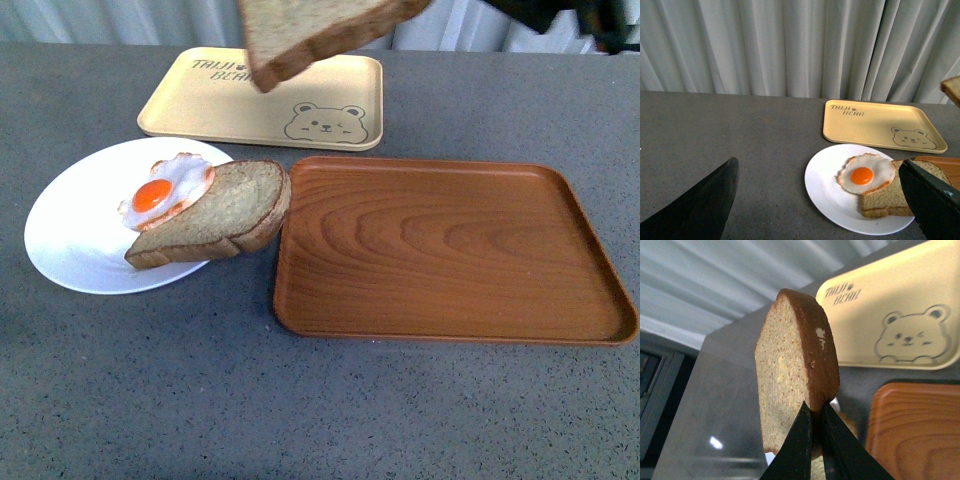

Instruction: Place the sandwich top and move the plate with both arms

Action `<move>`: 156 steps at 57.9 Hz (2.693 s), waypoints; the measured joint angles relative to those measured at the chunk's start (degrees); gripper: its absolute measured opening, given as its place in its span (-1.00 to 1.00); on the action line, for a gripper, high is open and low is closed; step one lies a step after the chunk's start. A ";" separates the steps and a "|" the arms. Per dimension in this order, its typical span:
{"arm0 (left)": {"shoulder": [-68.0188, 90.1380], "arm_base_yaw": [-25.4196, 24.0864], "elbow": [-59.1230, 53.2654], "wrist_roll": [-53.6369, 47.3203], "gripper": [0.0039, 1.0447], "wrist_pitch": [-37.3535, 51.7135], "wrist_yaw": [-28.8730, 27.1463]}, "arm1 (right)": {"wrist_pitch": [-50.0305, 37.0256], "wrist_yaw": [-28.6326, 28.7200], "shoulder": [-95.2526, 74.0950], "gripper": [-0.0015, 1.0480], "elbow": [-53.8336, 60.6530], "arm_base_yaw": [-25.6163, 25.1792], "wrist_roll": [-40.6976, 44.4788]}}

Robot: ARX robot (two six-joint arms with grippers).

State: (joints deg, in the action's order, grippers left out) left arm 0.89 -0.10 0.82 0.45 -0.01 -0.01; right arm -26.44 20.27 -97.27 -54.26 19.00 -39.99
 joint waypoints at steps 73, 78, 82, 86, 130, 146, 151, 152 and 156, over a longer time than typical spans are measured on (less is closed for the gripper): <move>0.00 0.00 0.00 0.00 0.83 0.00 -0.02 | -24.11 -39.82 18.69 0.24 25.77 1.36 31.91; 0.00 0.00 0.00 0.00 0.83 0.00 0.00 | -25.57 -38.16 22.73 -0.02 30.88 -0.98 35.67; 0.00 0.00 0.00 0.00 0.83 0.00 0.02 | -25.62 -36.00 25.18 -0.26 34.67 -2.62 37.51; 0.00 0.00 0.00 0.00 0.83 0.00 0.00 | -25.51 -34.51 27.78 -0.50 37.75 -4.35 38.38; 0.00 0.00 0.00 0.00 0.83 0.00 -0.02 | -15.32 -20.79 53.35 -0.97 52.96 -18.32 39.69; 0.00 0.00 0.00 0.00 0.83 0.00 0.00 | -4.57 -20.37 65.61 -0.97 53.00 -18.80 39.71; 0.00 0.00 0.00 0.00 0.83 0.00 0.00 | -1.68 -20.39 68.83 -0.97 53.00 -18.80 39.71; 0.00 0.00 0.00 0.00 0.83 0.00 0.00 | -1.36 -20.37 69.18 -0.97 53.00 -18.80 39.71; 0.00 0.00 0.00 0.00 0.83 0.00 0.00 | 0.76 -20.37 71.36 -0.97 53.00 -18.80 39.71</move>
State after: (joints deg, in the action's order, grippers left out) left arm 0.89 -0.10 0.82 0.45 -0.01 -0.01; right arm -25.67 -0.10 -25.91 -1.26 0.21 -0.27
